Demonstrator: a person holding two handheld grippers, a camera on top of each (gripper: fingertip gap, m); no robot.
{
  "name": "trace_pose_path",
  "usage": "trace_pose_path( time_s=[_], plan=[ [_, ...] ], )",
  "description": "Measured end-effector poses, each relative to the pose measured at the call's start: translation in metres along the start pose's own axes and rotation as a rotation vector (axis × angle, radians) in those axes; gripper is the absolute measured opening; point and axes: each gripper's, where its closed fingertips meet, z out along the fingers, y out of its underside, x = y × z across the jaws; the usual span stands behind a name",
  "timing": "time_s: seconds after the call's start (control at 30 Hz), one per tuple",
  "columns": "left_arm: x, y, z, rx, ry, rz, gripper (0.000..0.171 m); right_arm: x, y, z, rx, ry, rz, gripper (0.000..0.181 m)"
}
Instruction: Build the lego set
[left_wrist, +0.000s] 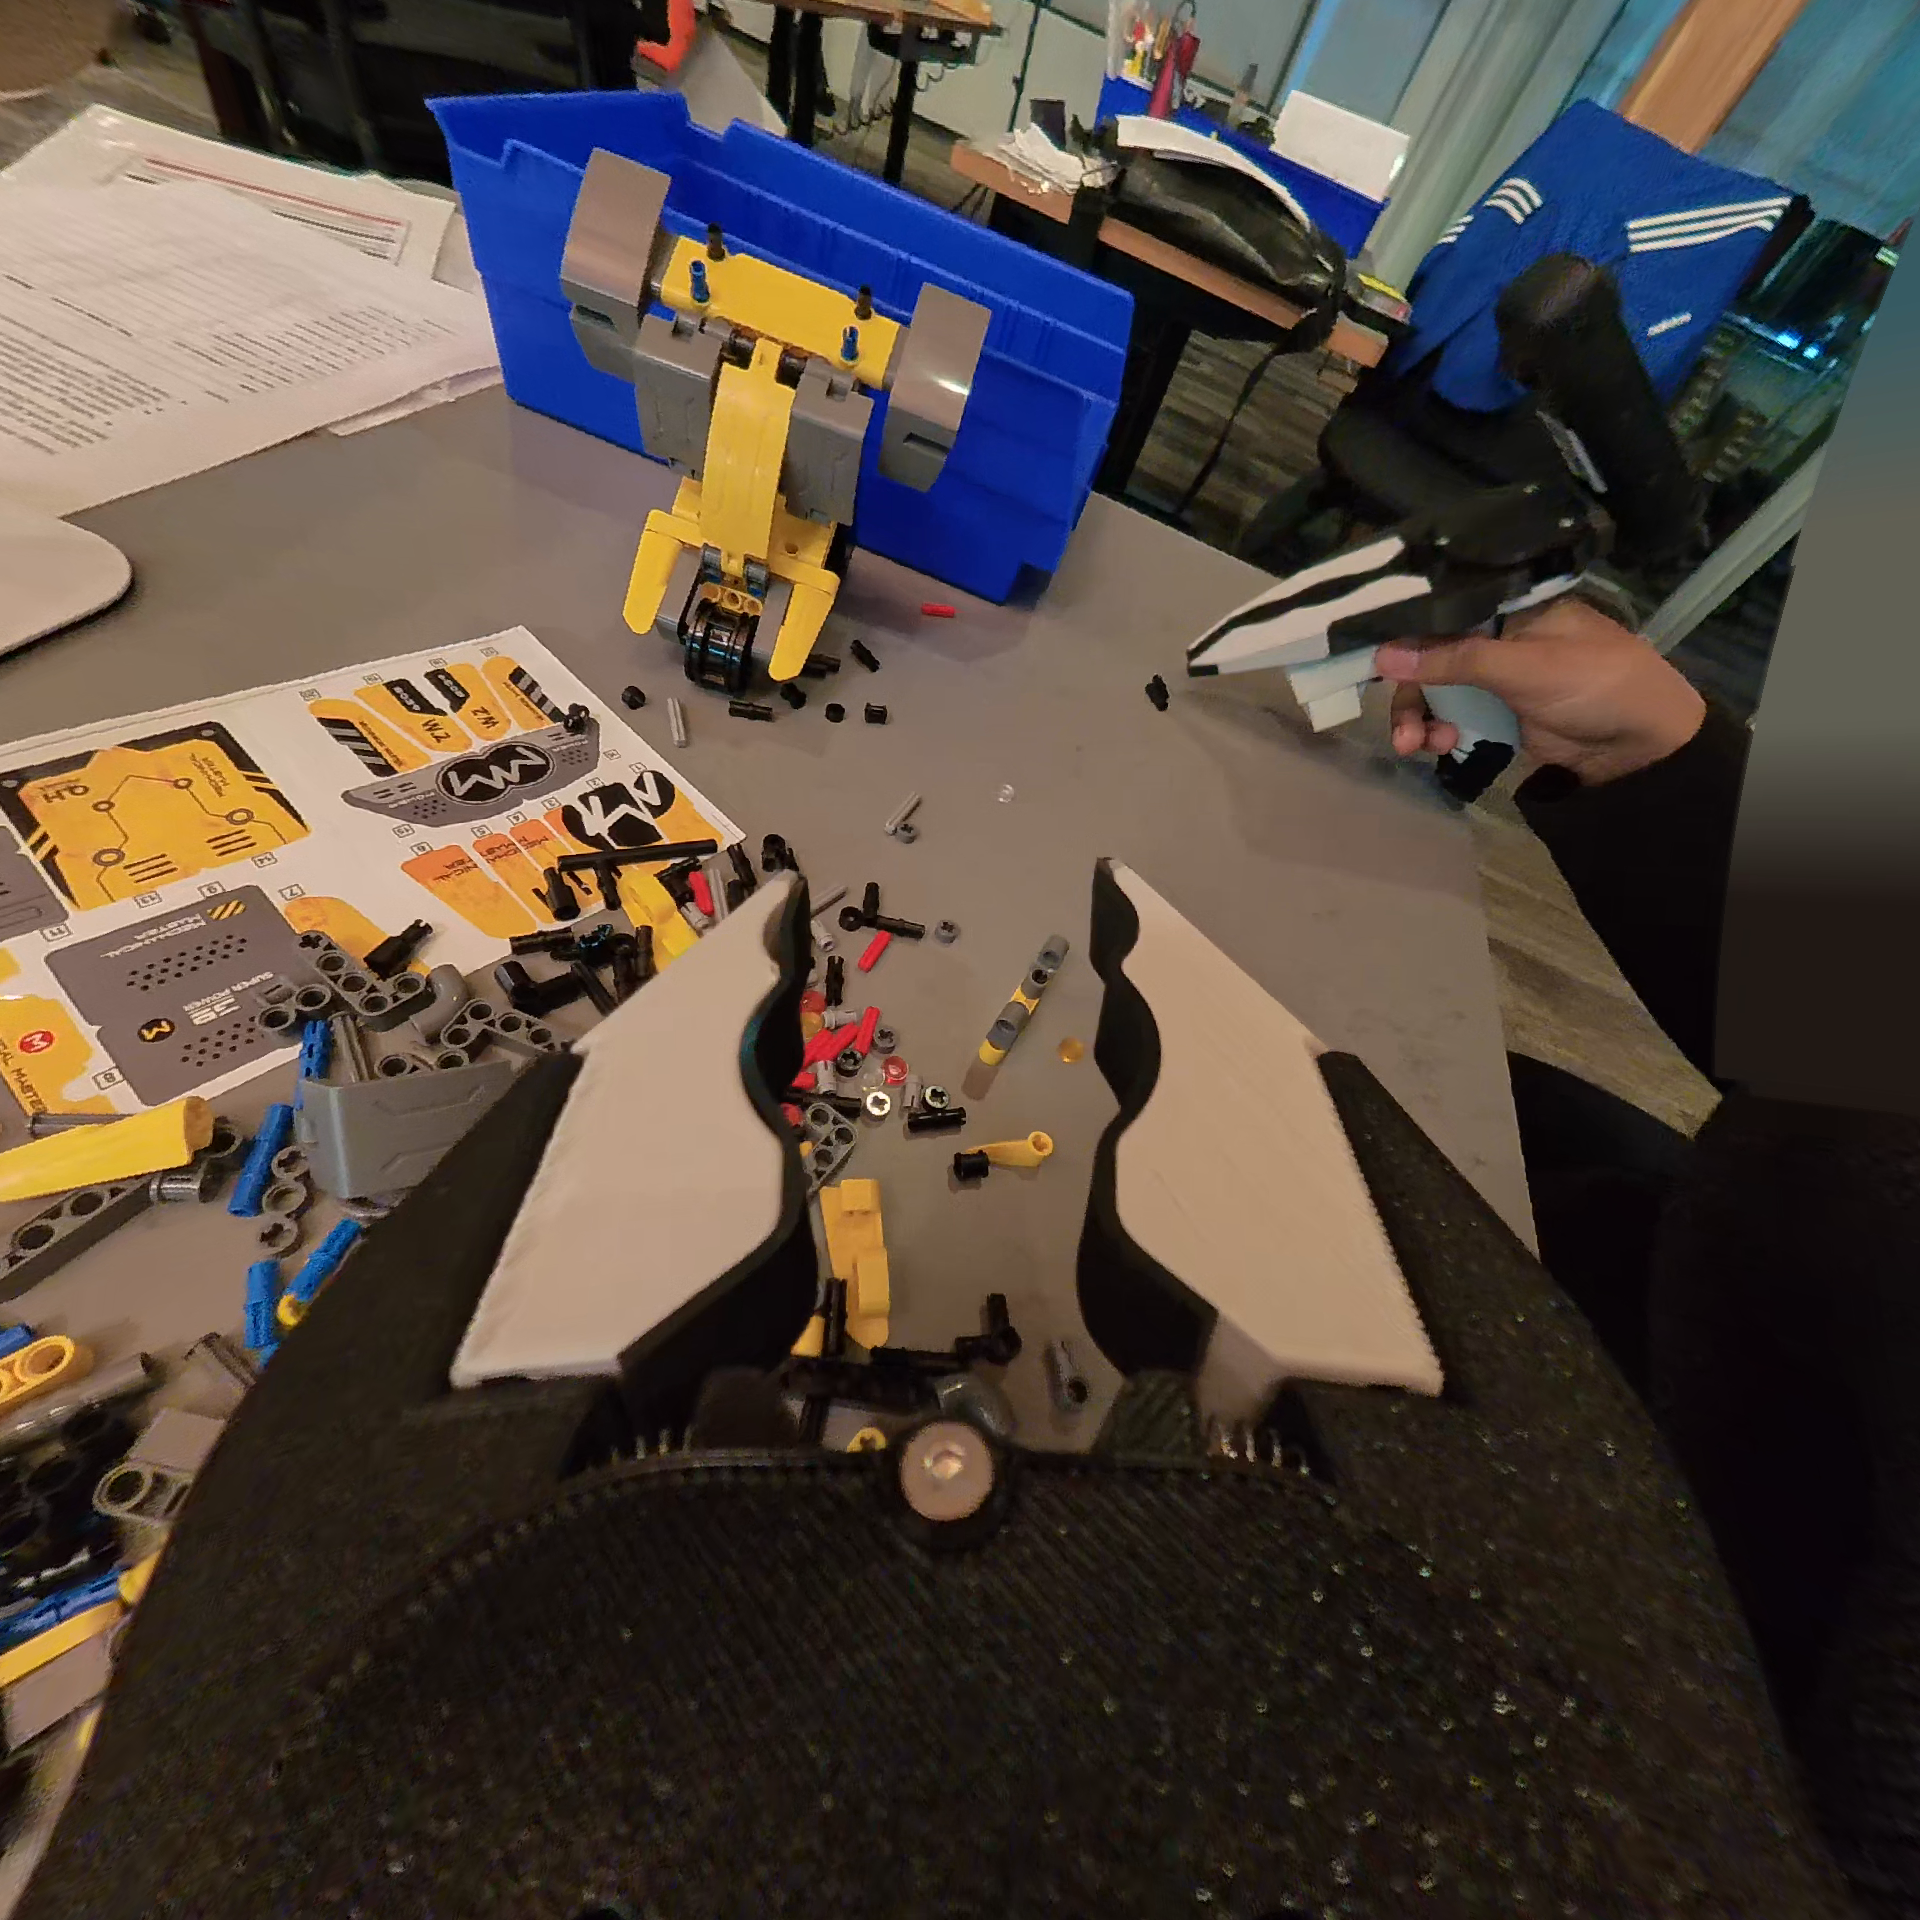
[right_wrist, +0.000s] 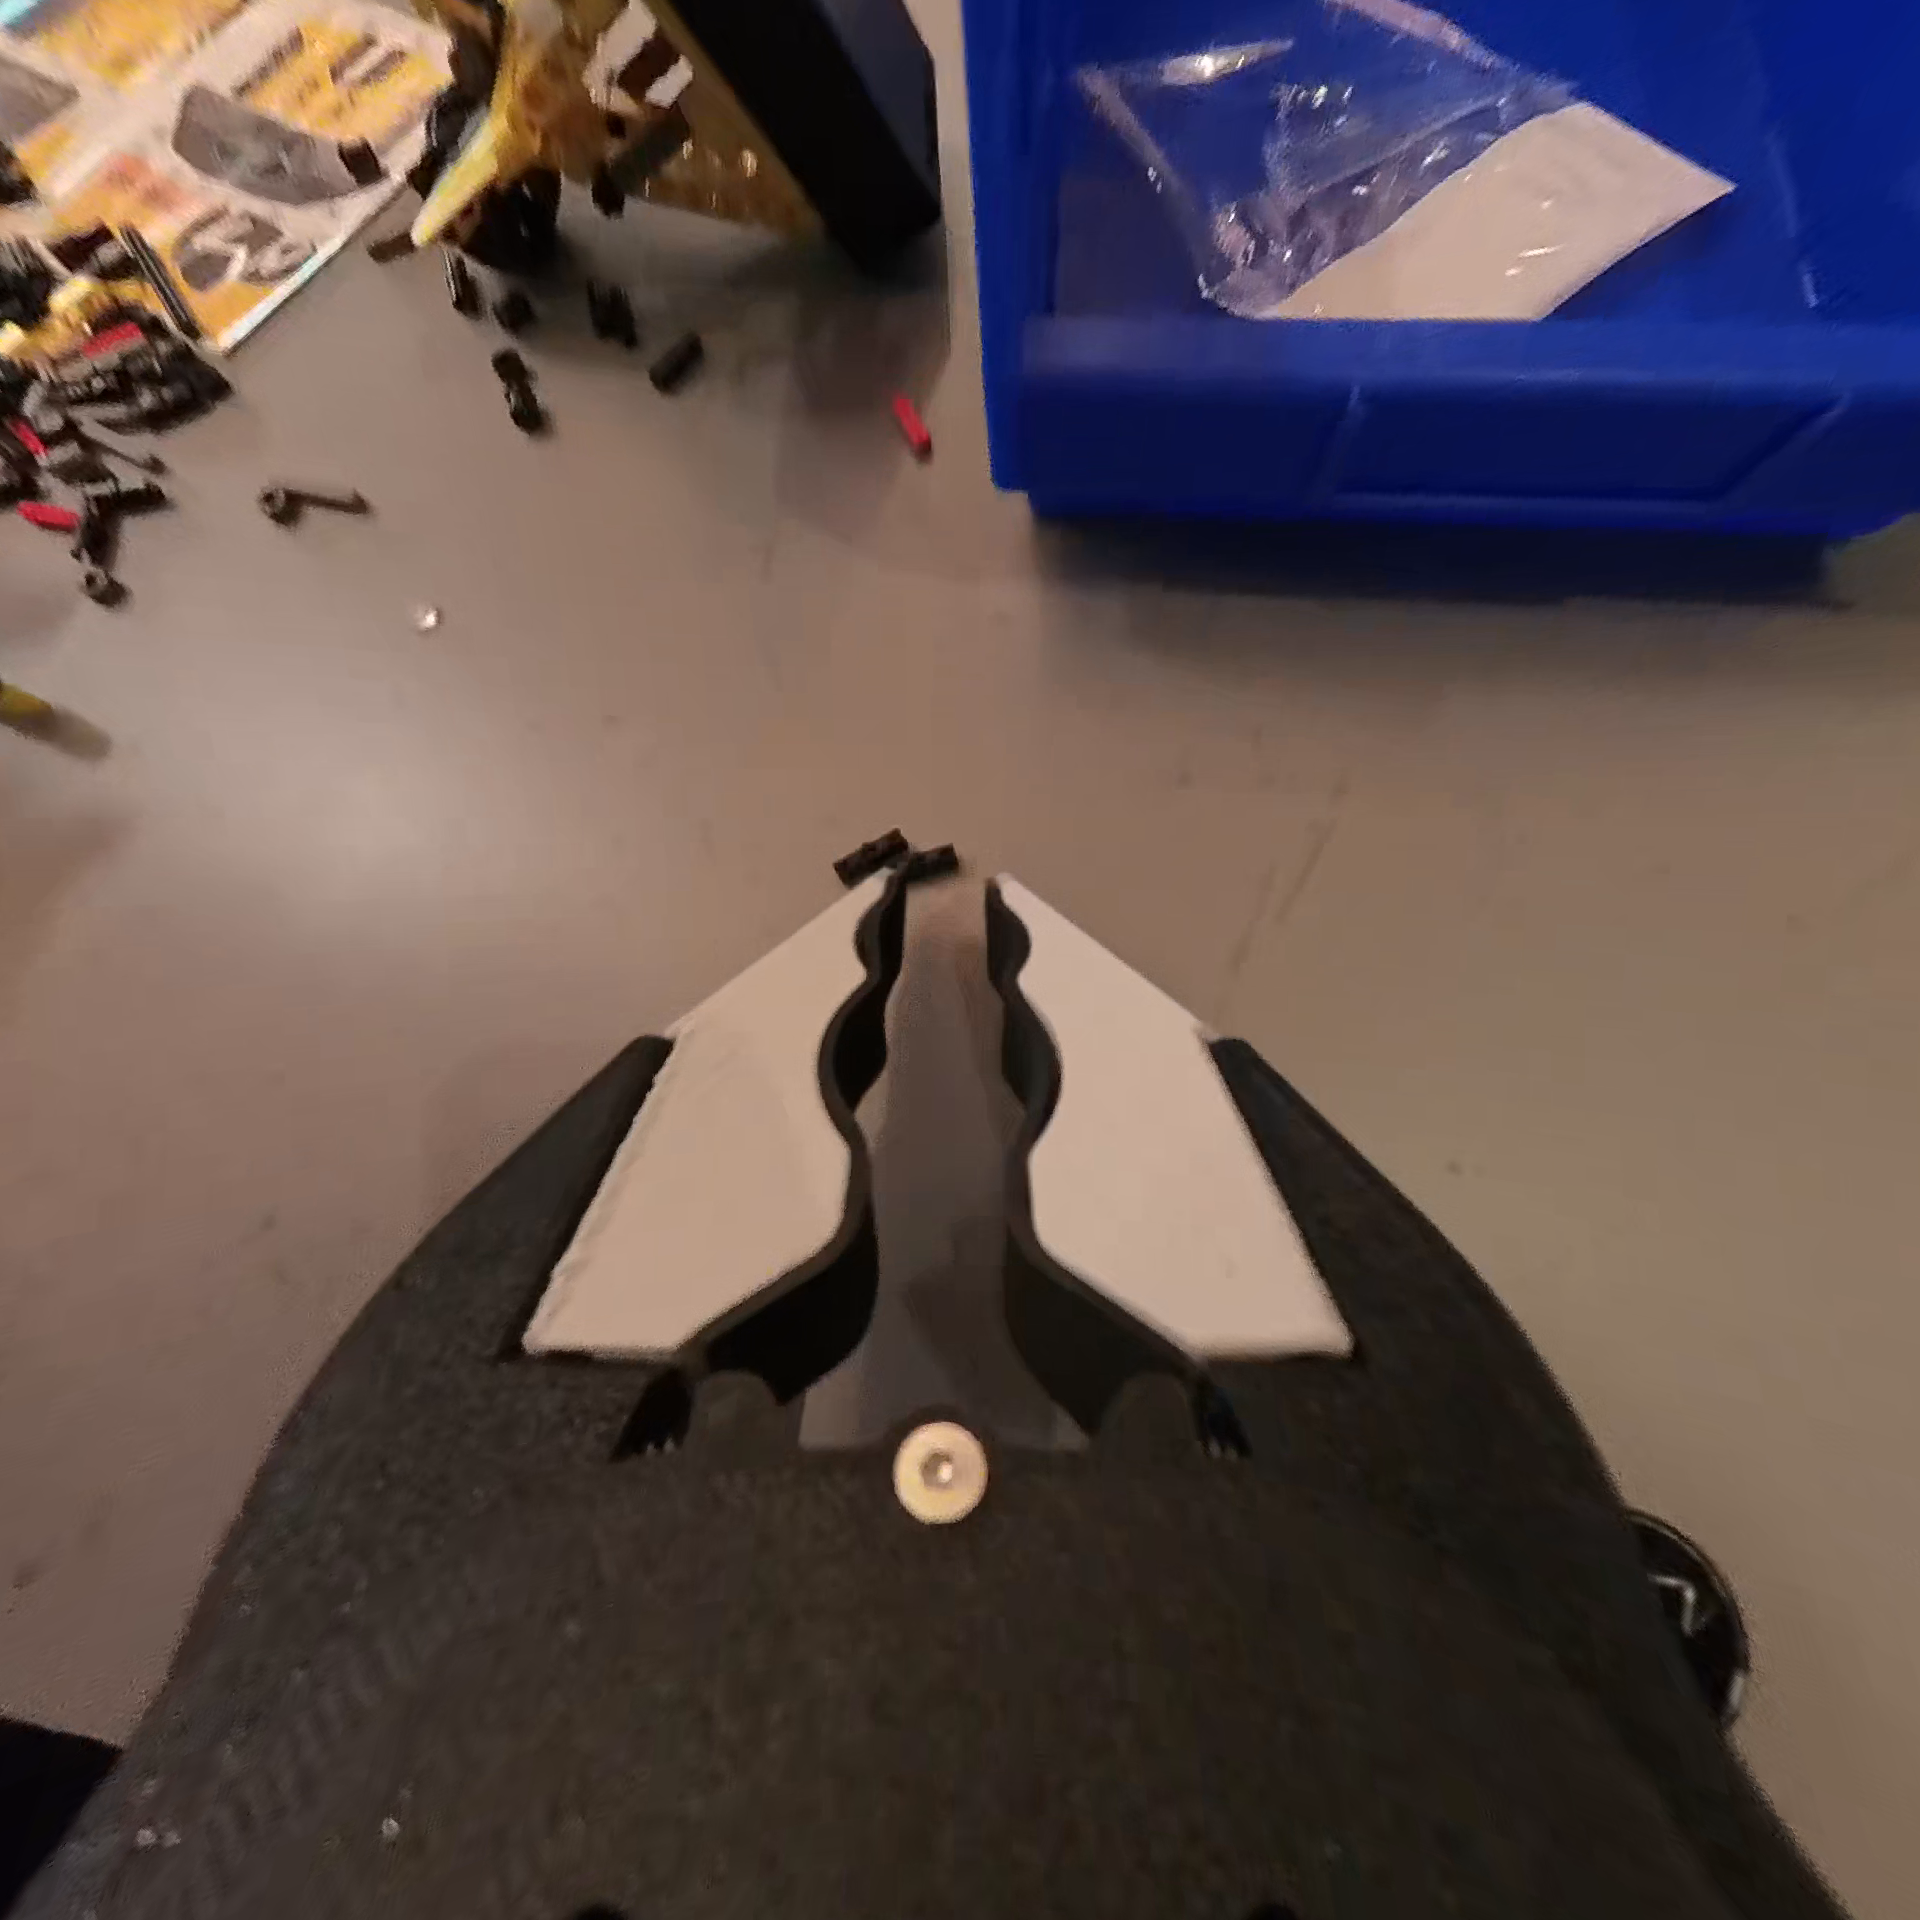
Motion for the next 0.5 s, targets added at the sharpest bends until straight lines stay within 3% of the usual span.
trace_pose_path(
  time_s=[0.17,0.33,0.5],
  plan=[
    [0.003,0.006,0.005,-0.032,0.000,0.015,0.054,-0.005,0.001,0.010,-0.013,-0.046,-0.059,0.025],
    [0.010,0.013,0.012,-0.063,0.016,0.012,0.055,-0.010,0.002,0.013,-0.041,-0.076,-0.102,0.017],
    [0.014,0.019,0.017,-0.095,0.030,0.022,0.055,-0.030,0.013,0.007,-0.074,-0.153,-0.118,0.025]
  ],
)
